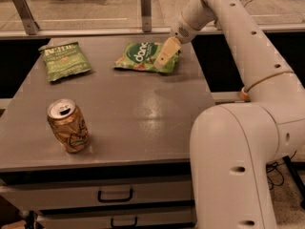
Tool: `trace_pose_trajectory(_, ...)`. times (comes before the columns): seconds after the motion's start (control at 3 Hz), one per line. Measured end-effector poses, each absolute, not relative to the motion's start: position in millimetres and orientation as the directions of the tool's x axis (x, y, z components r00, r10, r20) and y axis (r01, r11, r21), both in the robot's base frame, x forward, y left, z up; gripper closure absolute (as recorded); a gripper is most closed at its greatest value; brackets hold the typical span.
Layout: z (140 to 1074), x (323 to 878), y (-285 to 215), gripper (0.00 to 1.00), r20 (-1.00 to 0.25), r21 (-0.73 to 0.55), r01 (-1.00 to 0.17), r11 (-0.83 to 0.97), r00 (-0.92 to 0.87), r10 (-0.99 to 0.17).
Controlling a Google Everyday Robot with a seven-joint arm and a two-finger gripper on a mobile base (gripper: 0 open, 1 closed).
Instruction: Move green rice chip bag near orange can
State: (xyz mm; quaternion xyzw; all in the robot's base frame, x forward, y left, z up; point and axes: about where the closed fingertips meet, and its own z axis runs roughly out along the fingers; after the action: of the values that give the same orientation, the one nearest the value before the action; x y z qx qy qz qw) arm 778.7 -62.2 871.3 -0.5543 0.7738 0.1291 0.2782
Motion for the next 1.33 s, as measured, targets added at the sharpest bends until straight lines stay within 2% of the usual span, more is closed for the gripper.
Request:
trace_pose_trajectory(0.33, 860, 787, -61, 0.17, -0.584, -0.070, -0.918, 0.390, -0.280, -0.762)
trace_pose_trajectory(1.33, 880, 773, -56, 0.88, -0.606, -0.046, -0.927, 0.372, -0.270, -0.748)
